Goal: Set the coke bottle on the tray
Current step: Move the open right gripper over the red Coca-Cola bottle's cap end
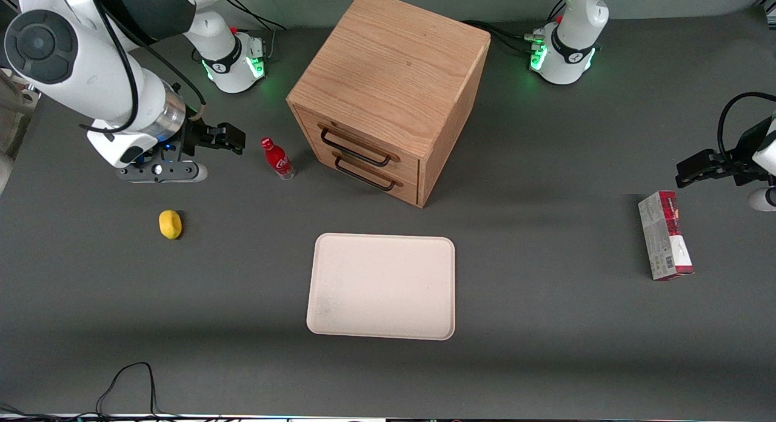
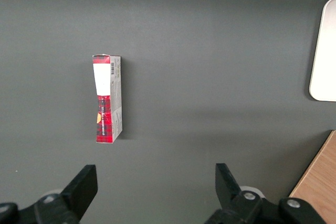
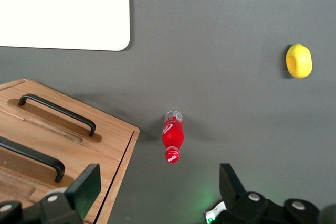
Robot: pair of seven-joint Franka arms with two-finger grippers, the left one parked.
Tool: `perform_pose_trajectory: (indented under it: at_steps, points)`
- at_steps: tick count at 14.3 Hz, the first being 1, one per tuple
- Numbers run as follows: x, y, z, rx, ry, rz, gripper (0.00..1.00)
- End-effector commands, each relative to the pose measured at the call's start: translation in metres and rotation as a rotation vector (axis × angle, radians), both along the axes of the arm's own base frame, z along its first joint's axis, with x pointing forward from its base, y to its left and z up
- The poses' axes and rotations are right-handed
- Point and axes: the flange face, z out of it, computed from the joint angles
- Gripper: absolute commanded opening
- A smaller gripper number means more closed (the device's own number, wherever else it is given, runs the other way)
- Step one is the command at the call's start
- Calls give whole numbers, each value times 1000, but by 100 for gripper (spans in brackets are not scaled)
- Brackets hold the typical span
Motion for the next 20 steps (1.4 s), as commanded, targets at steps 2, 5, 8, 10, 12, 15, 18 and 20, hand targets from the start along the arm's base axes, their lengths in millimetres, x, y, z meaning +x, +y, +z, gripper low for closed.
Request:
perform_pose_trajectory:
  at_steps: [2, 5, 8, 10, 12, 15, 18, 20]
  points:
    - [4, 0, 4, 13, 14, -33, 100]
    - [5, -2, 5, 13, 12, -38, 100]
    - [6, -5, 4, 13, 14, -41, 100]
    - [6, -5, 1, 11, 19, -41, 100]
    - [5, -7, -11, 2, 39, -42, 100]
    - [0, -5, -28, -2, 55, -35, 100]
    - [-5, -6, -53, 0, 47, -41, 100]
    - [-12, -2, -86, 8, 23, -39, 100]
